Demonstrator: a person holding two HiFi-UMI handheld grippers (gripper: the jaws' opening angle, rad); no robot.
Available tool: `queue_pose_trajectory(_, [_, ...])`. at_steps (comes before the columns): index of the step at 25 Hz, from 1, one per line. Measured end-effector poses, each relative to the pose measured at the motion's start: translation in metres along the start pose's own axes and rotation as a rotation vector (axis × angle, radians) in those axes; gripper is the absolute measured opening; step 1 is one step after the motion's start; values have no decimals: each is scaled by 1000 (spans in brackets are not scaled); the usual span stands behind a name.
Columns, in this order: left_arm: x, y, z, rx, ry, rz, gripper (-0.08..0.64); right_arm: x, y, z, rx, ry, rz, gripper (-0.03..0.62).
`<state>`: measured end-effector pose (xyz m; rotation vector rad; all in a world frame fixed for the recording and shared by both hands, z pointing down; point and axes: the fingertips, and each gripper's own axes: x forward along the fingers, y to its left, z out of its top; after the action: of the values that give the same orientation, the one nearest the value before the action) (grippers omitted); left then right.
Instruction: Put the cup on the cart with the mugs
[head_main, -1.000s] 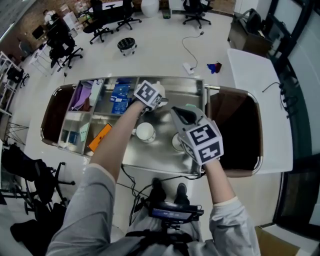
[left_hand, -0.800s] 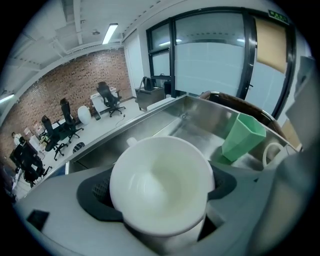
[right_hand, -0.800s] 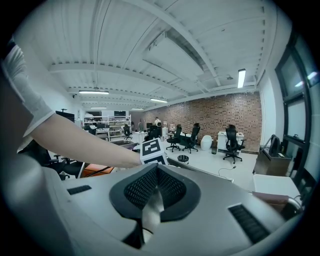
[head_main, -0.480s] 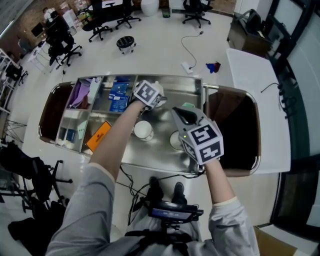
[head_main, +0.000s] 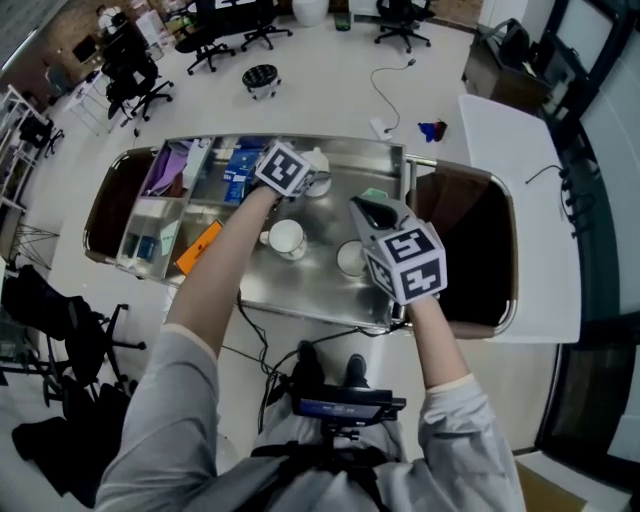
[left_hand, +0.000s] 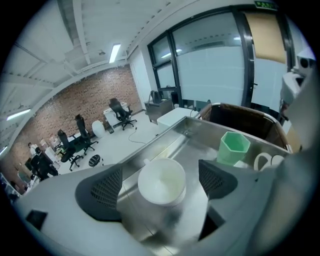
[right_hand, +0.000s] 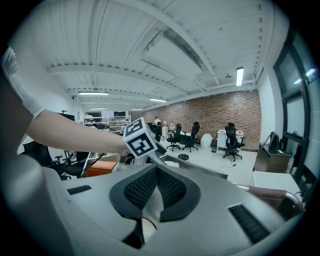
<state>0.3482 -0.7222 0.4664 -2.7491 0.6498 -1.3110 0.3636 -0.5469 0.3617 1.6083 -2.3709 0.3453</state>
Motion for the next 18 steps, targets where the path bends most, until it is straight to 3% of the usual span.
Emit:
queue_pose_trajectory(3, [-34, -8, 8, -2, -63, 42, 460, -9, 1, -1, 6, -12, 7, 2])
queue_pose_trajectory(10, [-129, -26, 0, -38, -261, 273, 150, -28, 16, -4, 5, -69, 55, 2])
queue_pose_trajectory(13, [-165, -44, -12, -64, -345, 310, 29, -36, 28, -10, 19, -86, 69, 2])
queue_pose_trajectory(18, [-207, -68, -50, -172, -440, 313, 0, -45, 55, -24, 31, -92, 73, 2])
